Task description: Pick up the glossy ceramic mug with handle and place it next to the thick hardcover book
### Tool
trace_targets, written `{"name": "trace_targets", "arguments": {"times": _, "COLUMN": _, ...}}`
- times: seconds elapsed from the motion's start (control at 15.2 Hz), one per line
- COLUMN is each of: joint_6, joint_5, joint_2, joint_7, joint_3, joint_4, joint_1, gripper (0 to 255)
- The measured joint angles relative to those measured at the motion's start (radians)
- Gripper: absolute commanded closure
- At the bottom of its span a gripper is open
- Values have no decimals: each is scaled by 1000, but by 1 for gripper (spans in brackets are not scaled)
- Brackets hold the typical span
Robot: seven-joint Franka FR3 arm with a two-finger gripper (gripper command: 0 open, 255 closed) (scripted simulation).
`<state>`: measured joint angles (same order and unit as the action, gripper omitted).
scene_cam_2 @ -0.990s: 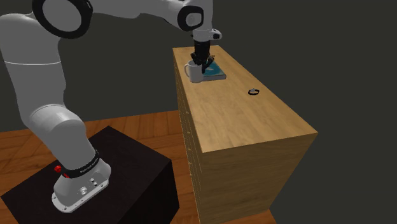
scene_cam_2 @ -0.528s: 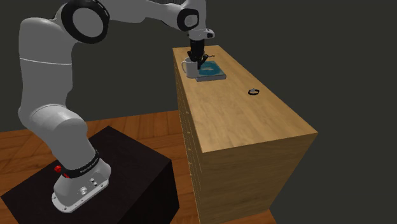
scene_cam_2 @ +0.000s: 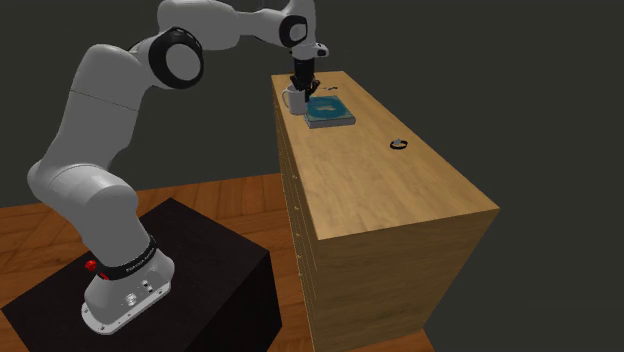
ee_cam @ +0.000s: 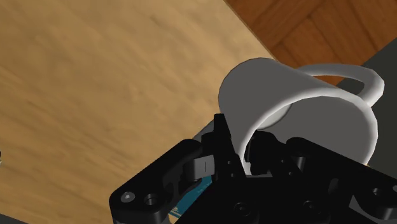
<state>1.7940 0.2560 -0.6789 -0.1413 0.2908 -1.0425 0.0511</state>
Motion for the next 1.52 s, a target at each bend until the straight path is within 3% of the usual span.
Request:
{"name": "trace_targets", "arguments": {"times": 0.2, "joint_6": 4, "joint_5": 6, "joint_2": -51, "joint_7": 12, "joint_3": -7, "joint_4": 47, "joint_1": -1, "gripper": 255}}
{"name": "trace_targets", "arguments": {"times": 0.92, "joint_6": 149, "joint_5": 15, "joint_2": -55, "joint_7": -7, "joint_3": -11, "joint_4": -96, "joint_1": 17, "gripper": 255}}
{"name": "trace_targets", "arguments": {"times": 1.52, "joint_6": 212, "joint_5": 22, "joint_2": -76, "joint_7": -16, "joint_3": -16, "joint_4": -140, "joint_1": 19, "gripper": 255}}
